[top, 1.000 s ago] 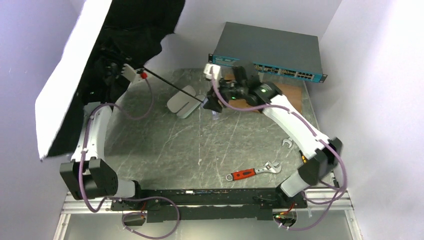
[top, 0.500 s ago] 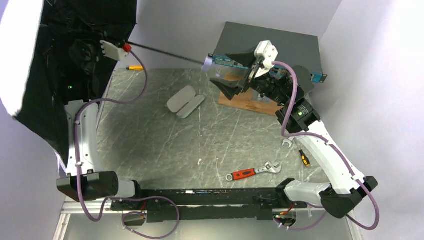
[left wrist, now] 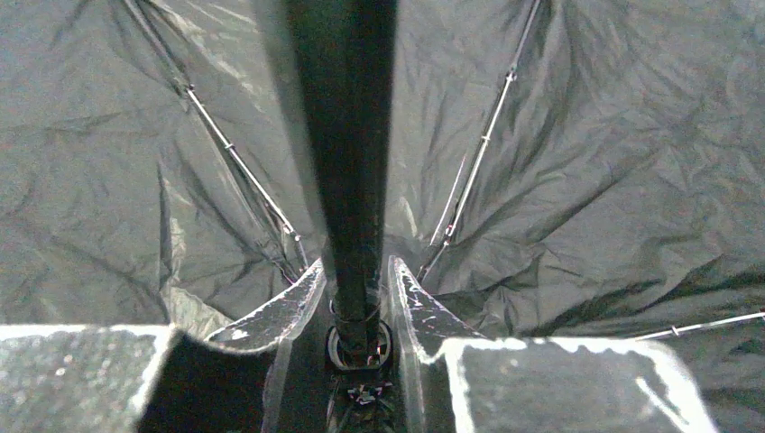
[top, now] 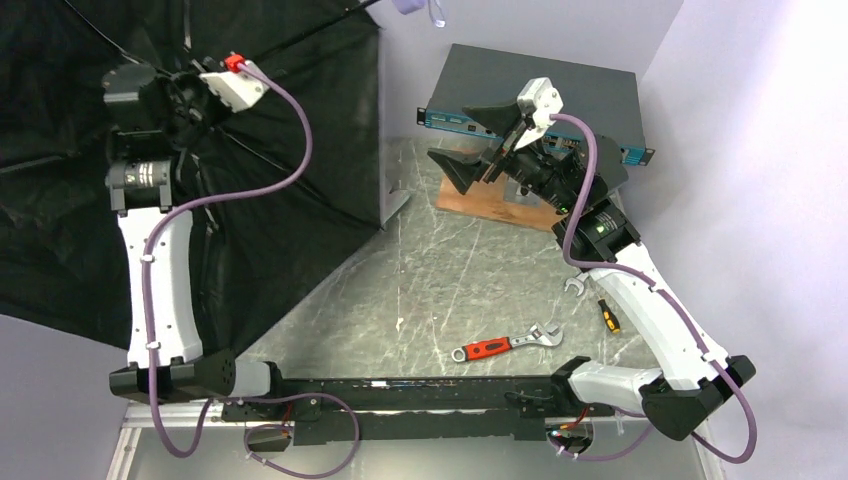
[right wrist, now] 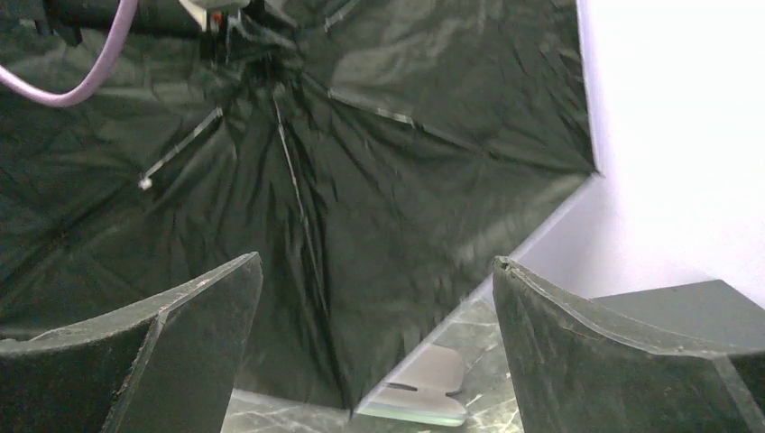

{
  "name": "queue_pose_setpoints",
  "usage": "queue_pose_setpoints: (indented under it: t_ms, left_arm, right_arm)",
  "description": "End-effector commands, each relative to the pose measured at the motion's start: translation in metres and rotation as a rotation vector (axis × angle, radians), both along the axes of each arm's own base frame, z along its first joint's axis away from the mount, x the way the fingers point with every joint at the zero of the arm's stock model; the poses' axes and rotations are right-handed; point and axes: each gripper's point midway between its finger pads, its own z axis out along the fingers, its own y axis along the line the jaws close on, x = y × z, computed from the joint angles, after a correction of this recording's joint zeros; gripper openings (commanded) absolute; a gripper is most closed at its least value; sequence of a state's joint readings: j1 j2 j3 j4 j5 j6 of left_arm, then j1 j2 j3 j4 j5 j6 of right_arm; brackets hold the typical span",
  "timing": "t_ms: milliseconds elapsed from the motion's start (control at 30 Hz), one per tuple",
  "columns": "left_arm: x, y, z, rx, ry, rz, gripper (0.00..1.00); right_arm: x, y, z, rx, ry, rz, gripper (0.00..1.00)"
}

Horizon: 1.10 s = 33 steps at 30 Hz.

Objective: Open the umbrella

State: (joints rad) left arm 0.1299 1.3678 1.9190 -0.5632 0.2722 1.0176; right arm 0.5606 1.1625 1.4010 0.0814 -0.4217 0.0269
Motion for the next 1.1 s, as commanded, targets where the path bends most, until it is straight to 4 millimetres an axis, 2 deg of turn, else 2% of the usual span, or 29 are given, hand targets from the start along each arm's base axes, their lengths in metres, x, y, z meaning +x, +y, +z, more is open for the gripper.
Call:
queue_pose_setpoints:
  t_ms: [0, 100, 233, 333, 433, 500, 667, 767, 833, 967, 1067]
  left_arm:
    - [-0.025, -0.052, -0.034, -0.32, 0.104, -0.177, 0.0]
    - [-0.03, -0.071, -0.063, -0.461, 0.17, -0.236, 0.0]
    - [-0.025, -0.081, -0.1, -0.555, 0.245, -0.24, 0.0]
    - [-0.022, -0.091, -0.126, -0.59, 0.289, -0.274, 0.0]
    - [-0.018, -0.103, -0.164, -0.541, 0.358, -0.294, 0.0]
    - [-0.013, -0.097, -0.179, -0.525, 0.368, -0.252, 0.0]
    - [0.005, -0.046, -0.2, -0.482, 0.346, 0.014, 0.0]
    - [0.001, -0.045, -0.216, -0.446, 0.398, 0.021, 0.0]
    - [-0.007, -0.059, -0.216, -0.491, 0.412, -0.059, 0.0]
    - [-0.035, -0.123, -0.198, -0.601, 0.428, -0.415, 0.0]
    - [-0.047, -0.162, -0.196, -0.636, 0.528, -0.562, 0.0]
  right_arm:
    - [-0.01, -0.003, 0.013, 0.019, -0.022, 0.015, 1.0]
    - [-0.007, -0.001, 0.006, 0.007, -0.001, 0.019, 1.0]
    - [-0.008, 0.005, -0.004, -0.022, -0.004, 0.055, 1.0]
    - [-0.01, 0.012, -0.009, -0.04, -0.007, 0.098, 1.0]
    - [-0.007, 0.019, -0.011, -0.045, 0.012, 0.127, 0.99]
    - [-0.003, 0.023, -0.012, -0.044, 0.034, 0.131, 0.99]
    - [0.001, 0.024, -0.02, -0.056, 0.066, 0.124, 0.99]
    - [0.002, 0.024, -0.026, -0.067, 0.077, 0.124, 0.99]
    - [0.005, 0.025, -0.028, -0.072, 0.078, 0.118, 0.99]
    - [0.009, 0.028, -0.034, -0.083, 0.075, 0.133, 0.99]
    - [0.009, 0.033, -0.03, -0.071, 0.057, 0.165, 0.99]
